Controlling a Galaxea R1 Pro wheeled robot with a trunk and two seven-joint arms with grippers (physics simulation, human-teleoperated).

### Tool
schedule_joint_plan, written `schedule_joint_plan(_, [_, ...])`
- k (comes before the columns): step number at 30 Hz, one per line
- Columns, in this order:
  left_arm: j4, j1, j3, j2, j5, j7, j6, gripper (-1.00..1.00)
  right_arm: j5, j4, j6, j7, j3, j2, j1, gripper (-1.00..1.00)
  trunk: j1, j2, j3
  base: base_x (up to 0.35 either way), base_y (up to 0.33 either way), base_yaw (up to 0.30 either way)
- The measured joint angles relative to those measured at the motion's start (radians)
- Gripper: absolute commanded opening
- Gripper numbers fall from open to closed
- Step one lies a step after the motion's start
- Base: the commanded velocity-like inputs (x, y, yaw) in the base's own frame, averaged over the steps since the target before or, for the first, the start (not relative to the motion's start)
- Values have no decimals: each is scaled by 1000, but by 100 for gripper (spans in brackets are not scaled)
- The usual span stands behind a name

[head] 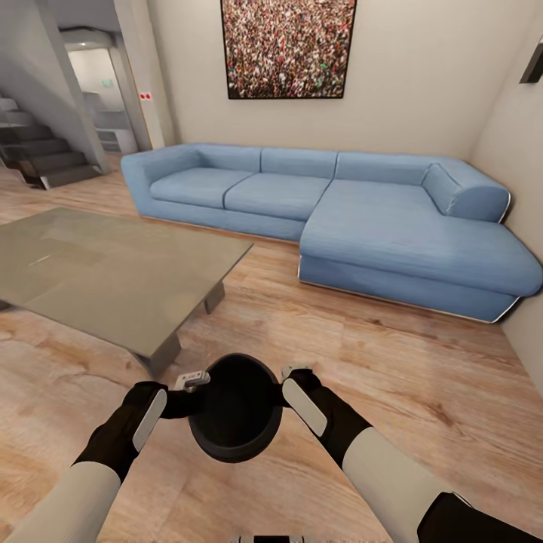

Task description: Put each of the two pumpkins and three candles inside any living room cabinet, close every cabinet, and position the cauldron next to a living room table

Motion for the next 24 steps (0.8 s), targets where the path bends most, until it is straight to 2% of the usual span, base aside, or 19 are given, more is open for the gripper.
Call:
schedule_joint_plan(5, [-1, 0, 1, 0, -3, -1, 0, -100, 0, 0, -1, 0, 0, 0, 0, -100, 2, -1, -19, 0, 0, 43])
schedule_joint_plan(18, [-5, 0, 1, 0, -3, -2, 0, -100, 3, -5, 0, 0, -2, 0, 0, -100, 8, -4, -66, 0, 0, 251])
schedule_joint_plan(24, [-6, 0, 1, 1, -2, -2, -1, -100, 4, -5, -1, 0, -2, 0, 0, -100, 11, -6, -89, 0, 0, 70])
